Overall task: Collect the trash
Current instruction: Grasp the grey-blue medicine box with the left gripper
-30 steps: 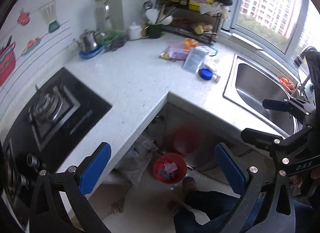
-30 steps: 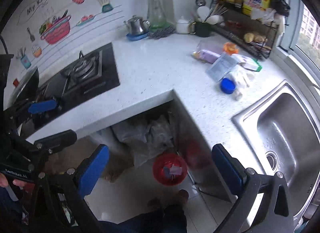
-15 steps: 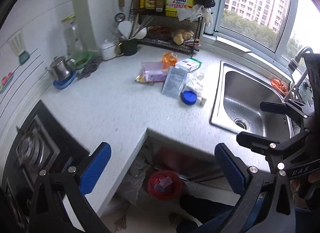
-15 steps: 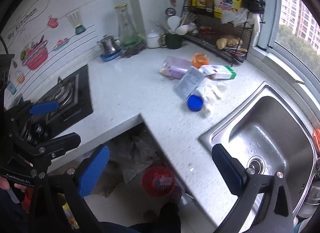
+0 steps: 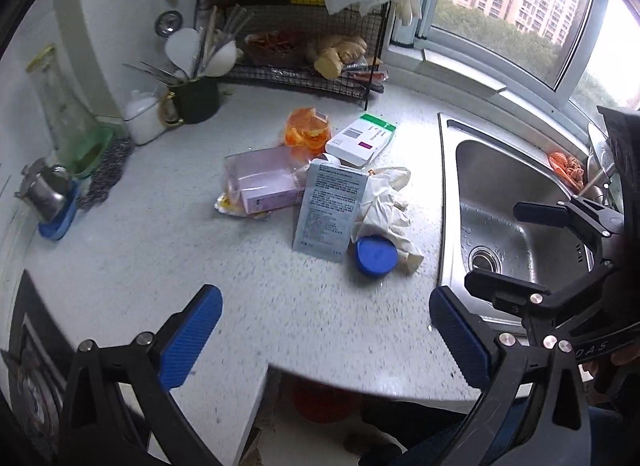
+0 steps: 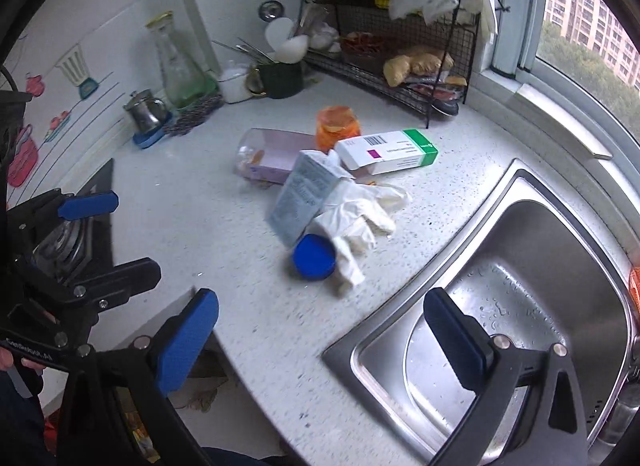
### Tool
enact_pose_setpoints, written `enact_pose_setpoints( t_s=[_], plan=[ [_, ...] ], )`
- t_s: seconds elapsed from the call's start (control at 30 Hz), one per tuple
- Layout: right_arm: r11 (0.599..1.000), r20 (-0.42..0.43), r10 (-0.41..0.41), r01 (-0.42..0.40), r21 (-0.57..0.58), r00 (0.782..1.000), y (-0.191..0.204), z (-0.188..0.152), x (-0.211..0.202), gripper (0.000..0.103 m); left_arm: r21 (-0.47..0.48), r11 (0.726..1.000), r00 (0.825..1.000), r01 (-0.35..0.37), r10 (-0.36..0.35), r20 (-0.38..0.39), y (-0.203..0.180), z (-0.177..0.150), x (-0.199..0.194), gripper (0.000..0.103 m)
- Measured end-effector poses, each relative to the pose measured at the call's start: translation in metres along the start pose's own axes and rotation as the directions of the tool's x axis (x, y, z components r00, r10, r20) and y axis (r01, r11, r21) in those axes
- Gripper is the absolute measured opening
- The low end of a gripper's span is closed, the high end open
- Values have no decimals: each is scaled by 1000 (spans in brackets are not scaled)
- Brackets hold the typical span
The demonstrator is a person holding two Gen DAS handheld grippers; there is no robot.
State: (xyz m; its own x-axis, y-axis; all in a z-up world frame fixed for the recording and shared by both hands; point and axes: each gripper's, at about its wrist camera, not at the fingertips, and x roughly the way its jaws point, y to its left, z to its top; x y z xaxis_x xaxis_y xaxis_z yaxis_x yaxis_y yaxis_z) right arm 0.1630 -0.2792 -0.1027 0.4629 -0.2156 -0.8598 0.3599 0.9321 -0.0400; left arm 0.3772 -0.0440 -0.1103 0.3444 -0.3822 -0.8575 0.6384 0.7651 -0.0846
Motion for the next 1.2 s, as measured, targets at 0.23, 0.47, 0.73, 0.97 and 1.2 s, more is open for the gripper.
enact_pose_setpoints(
  t_s=[0.23,0.47,0.73,0.97,1.2],
  plan=[
    [1000,-83,-23,24,20,996,-25,18,48,103,41,999,997,28,-25,-70,11,24,58,103],
    [999,-167,-45,49,17,985,-39,26,88,103,48,996,988,77,-70,-138,26,33,111,103],
    [998,-213,-38,47,39,976,-54,20,100,103,135,987,978,89,-61,-198,18,33,146,103],
    [998,-238,-29,43,54,971,-63,7,98,103,123,981,976,149,-126,-179,20,43,153,103],
    [997,-229,-24,41,70,973,-72,6,85,103,152,964,966,219,-192,-175,17,48,156,81]
  ],
)
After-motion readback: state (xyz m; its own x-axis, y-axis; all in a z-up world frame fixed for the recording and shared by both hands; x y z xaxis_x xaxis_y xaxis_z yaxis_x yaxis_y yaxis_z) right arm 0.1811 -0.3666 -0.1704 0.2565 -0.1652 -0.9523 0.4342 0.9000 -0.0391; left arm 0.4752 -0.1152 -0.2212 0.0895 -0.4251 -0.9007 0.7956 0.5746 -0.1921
